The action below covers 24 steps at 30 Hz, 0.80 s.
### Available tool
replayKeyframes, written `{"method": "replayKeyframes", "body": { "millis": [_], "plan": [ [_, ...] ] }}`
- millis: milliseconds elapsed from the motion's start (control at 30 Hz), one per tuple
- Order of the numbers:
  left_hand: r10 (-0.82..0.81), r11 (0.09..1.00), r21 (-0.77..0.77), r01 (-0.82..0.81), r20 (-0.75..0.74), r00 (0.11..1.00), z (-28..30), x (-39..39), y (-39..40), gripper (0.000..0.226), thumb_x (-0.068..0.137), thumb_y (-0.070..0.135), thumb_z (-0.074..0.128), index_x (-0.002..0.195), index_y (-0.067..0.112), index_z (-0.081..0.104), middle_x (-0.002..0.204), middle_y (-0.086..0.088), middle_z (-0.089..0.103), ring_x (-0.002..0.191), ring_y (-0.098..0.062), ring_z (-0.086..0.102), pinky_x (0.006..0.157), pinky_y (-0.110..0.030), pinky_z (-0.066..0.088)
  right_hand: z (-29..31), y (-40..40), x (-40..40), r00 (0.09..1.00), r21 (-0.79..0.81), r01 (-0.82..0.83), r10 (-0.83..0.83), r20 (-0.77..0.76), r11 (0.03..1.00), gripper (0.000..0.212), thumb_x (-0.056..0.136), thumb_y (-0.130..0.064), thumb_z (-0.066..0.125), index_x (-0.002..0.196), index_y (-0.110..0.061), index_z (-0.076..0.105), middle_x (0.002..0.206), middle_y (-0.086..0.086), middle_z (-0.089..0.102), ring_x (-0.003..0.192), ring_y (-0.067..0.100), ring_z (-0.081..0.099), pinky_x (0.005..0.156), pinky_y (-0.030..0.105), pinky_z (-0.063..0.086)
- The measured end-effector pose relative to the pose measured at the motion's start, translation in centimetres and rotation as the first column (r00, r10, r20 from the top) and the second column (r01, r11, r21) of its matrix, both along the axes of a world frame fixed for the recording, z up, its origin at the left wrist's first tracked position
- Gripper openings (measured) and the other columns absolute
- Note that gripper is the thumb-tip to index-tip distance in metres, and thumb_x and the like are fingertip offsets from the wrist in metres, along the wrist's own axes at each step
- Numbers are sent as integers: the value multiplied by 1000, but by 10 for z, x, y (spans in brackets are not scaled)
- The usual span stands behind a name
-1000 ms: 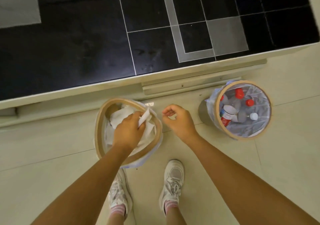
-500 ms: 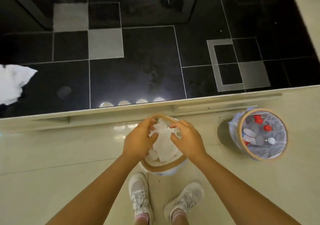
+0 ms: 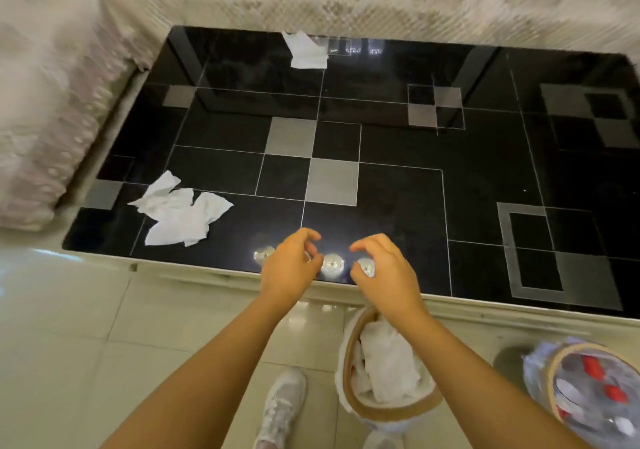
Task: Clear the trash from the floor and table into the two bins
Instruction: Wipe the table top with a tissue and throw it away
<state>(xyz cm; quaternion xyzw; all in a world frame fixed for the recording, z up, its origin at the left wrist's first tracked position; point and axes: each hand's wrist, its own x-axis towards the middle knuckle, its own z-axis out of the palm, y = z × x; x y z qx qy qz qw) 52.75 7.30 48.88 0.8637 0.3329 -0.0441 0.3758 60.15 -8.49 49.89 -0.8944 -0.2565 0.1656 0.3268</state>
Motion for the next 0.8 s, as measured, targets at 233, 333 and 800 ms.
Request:
{"method": "replayKeyframes", "body": {
  "millis": [233, 333, 800],
  "plan": [
    [-24, 996, 81, 33, -106, 994, -9, -12, 127, 32, 87, 31, 65, 117, 31, 53, 102, 12, 59, 95, -13, 60, 82, -31, 48, 11, 115, 1, 992, -37, -127, 127, -15, 991, 23, 85, -22, 61, 109, -23, 62, 115, -5, 54, 105, 17, 54, 87, 37, 47],
    [25, 996, 90, -17, -81, 996, -17, -11, 184, 37, 86, 29, 67, 120, 28, 53, 113, 5, 60, 102, -17, 60, 88, -34, 50, 5, 177, 1, 991, -53, -131, 129, -42, 990, 22, 86, -22, 60, 108, -26, 61, 115, -8, 53, 102, 17, 55, 84, 34, 49],
    [-227, 966, 65, 250, -243, 943, -72, -53, 357, 115, 57, 88, 55, 148, 42, 1, 160, 5, 11, 143, -24, 22, 109, -53, 28, -51, 342, -29, 971, -195, -180, 142, -192, 964, 44, 83, -33, 66, 123, -24, 52, 126, -10, 43, 104, 14, 54, 77, 24, 46]
  ]
}}
